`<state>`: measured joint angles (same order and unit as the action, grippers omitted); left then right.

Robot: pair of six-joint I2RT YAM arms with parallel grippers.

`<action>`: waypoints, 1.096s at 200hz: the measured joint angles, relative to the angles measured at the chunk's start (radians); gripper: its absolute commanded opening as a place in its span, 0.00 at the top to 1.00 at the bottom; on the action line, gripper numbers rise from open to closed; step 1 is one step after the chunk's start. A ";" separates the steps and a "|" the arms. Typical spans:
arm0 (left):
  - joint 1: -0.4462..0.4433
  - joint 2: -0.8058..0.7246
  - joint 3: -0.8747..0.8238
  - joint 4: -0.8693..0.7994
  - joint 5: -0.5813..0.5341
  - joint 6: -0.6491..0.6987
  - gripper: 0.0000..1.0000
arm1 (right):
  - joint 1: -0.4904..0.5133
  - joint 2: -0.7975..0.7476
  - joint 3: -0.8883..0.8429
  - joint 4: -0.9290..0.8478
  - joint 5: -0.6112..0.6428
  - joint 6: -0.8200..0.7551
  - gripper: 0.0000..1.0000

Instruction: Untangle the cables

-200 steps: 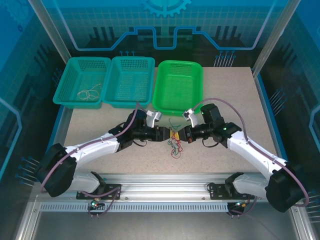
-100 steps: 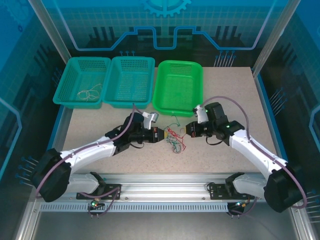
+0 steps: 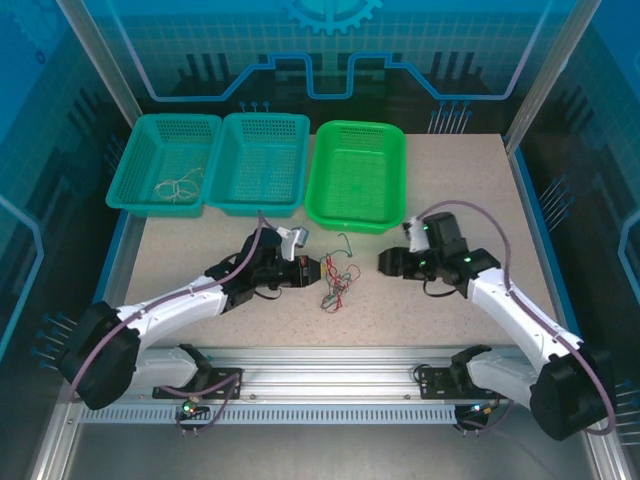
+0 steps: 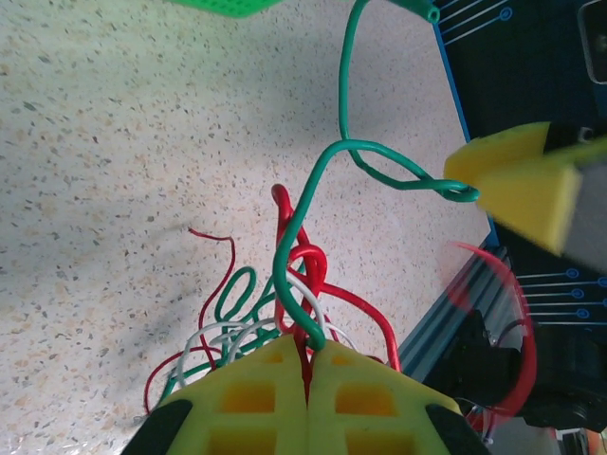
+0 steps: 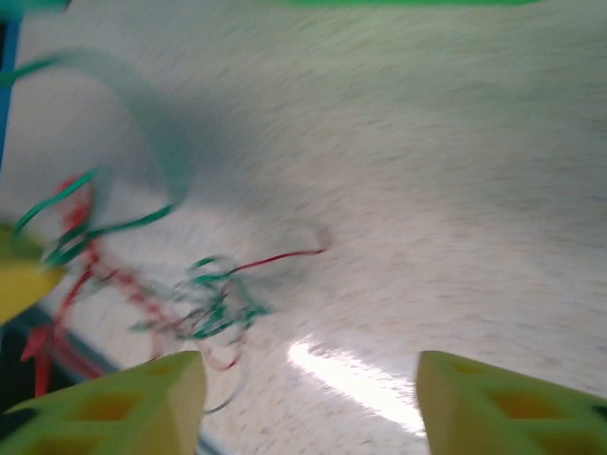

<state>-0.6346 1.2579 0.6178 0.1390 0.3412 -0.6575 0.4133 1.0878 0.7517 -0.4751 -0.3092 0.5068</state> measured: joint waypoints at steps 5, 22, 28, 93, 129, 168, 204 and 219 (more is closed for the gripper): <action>0.000 0.009 0.000 0.009 0.007 -0.002 1.00 | 0.040 0.002 0.008 0.005 -0.007 -0.009 0.33; 0.000 0.035 0.000 0.036 0.034 -0.013 1.00 | 0.138 0.023 0.034 0.050 -0.033 -0.024 0.33; 0.000 0.040 0.000 0.043 0.040 -0.018 1.00 | 0.158 0.035 0.042 0.066 -0.041 -0.027 0.34; 0.004 0.043 0.000 0.065 0.067 -0.024 1.00 | 0.234 0.321 0.065 0.251 -0.135 -0.037 0.47; 0.013 0.038 0.000 0.063 0.059 -0.025 1.00 | 0.245 0.399 0.070 0.326 -0.133 -0.007 1.00; 0.013 -0.034 0.000 -0.019 0.003 -0.012 1.00 | 0.224 0.395 0.067 0.333 -0.070 0.037 1.00; 0.055 -0.130 -0.037 -0.051 0.007 0.002 1.00 | 0.128 0.288 -0.021 0.384 -0.124 0.077 1.00; 0.074 -0.180 -0.058 -0.052 0.024 0.002 1.00 | 0.076 0.235 -0.053 0.389 -0.173 0.090 1.00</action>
<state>-0.5606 1.0779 0.5602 0.0868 0.3656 -0.6552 0.4889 1.3231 0.6983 -0.0860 -0.4824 0.5972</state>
